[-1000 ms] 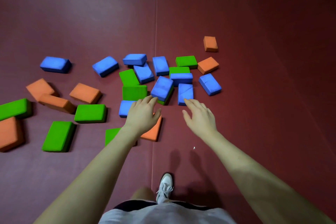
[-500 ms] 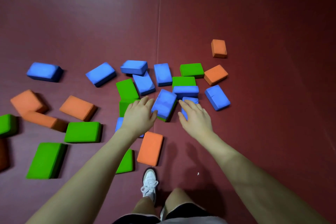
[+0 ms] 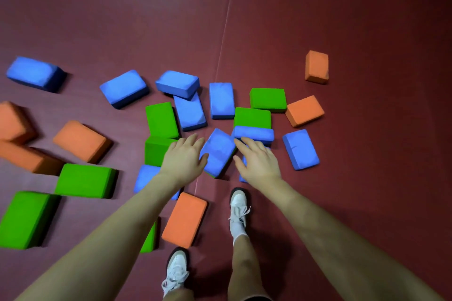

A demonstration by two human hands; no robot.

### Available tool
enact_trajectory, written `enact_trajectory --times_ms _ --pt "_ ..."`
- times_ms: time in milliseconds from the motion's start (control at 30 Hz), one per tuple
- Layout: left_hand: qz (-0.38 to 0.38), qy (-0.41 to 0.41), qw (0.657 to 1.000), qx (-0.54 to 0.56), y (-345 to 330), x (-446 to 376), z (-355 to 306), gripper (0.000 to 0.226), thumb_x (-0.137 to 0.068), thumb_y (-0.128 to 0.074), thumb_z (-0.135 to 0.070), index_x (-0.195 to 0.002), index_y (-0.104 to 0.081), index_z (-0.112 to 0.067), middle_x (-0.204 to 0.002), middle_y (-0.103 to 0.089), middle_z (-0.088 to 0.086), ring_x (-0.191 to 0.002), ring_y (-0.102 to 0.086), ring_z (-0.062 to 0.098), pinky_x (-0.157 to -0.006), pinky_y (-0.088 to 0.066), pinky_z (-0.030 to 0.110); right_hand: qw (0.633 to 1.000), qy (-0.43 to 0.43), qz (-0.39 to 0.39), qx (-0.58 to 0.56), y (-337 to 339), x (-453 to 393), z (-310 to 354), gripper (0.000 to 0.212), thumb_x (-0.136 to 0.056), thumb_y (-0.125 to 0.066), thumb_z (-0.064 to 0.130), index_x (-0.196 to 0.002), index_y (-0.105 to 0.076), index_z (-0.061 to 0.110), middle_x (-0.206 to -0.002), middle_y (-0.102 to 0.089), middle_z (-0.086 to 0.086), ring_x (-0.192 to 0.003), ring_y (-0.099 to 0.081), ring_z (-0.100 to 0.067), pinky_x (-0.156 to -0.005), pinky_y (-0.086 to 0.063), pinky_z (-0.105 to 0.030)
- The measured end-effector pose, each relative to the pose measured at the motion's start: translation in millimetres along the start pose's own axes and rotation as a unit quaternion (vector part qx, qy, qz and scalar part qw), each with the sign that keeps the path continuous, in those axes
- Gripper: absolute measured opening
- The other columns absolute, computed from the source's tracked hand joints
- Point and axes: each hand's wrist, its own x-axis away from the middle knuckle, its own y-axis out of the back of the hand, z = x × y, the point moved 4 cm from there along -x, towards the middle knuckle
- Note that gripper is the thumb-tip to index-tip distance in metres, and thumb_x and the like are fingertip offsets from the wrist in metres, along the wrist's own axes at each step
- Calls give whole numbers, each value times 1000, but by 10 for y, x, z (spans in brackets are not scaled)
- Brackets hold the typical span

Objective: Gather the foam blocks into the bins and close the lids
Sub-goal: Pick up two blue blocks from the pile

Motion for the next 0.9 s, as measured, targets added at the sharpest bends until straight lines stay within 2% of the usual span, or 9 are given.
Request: enact_trajectory --times_ms 67,167,333,533,667,733,767,833,900 --pt "5 18 1000 5 -152 -343 -2 53 -80 -41 -39 -110 -67 -4 -112 -66 19 -85 -65 40 -71 -52 43 1000 10 21 4 -104 -305 -250 45 -75 -59 29 -113 -70 9 -111 -69 -11 -92 -66 -32 -72 -54 -41" --pt "13 45 999 14 -369 -837 -20 53 -80 -45 -38 -116 -64 -5 -119 -63 19 -94 -63 40 -78 -49 43 998 36 40 28 -258 -714 -630 45 -74 -51 35 -106 -73 14 -103 -71 -6 -83 -68 -27 -66 -56 -34" --pt "4 78 997 21 -884 -1525 39 50 -78 -49 -36 -111 -66 -4 -115 -65 20 -89 -64 41 -74 -51 43 988 113 91 59 -791 -1273 -1151 45 -71 -62 31 -111 -70 14 -108 -69 -8 -87 -67 -30 -66 -54 -37" --pt "31 92 995 34 -1858 -2087 242 57 -78 -37 -43 -105 -69 -4 -101 -68 18 -79 -65 39 -64 -53 43 985 149 68 53 -1725 -1736 -1647 45 -66 -63 31 -107 -73 14 -107 -71 -9 -87 -69 -28 -66 -56 -36" --pt "25 76 997 21 -2627 -2338 396 58 -77 -37 -45 -103 -69 -4 -104 -68 17 -81 -66 37 -64 -53 41 980 181 74 44 -2549 -1934 -1978 48 -65 -64 32 -109 -72 14 -113 -69 -10 -93 -68 -30 -70 -56 -39" --pt "36 80 996 31 -3006 -2470 456 62 -78 -39 -48 -111 -67 -4 -114 -65 21 -92 -65 39 -72 -53 44 976 194 90 38 -2985 -2004 -2104 50 -65 -65 32 -112 -71 14 -117 -68 -11 -97 -67 -31 -74 -55 -42" --pt "49 94 993 46 -3180 -2518 473 66 -80 -38 -51 -120 -63 -5 -124 -60 22 -104 -61 40 -81 -50 46 974 199 104 37 -3189 -2017 -2152 52 -67 -68 31 -116 -69 14 -122 -65 -11 -102 -65 -32 -78 -54 -44" --pt "68 121 990 32 -3511 -2603 526 74 -87 -35 -60 -143 -42 -13 -150 -36 17 -133 -39 37 -103 -35 45 971 196 132 38 -3545 -2046 -2251 58 -76 -72 31 -131 -59 17 -139 -54 -10 -121 -54 -33 -93 -46 -45" --pt "119 134 984 2 -3825 -2662 581 81 -89 -38 -67 -153 -16 -22 -161 -8 6 -146 -10 32 -115 -15 44 967 195 152 56 -3839 -2048 -2349 65 -80 -72 34 -140 -50 20 -148 -44 -8 -129 -45 -33 -100 -39 -45"
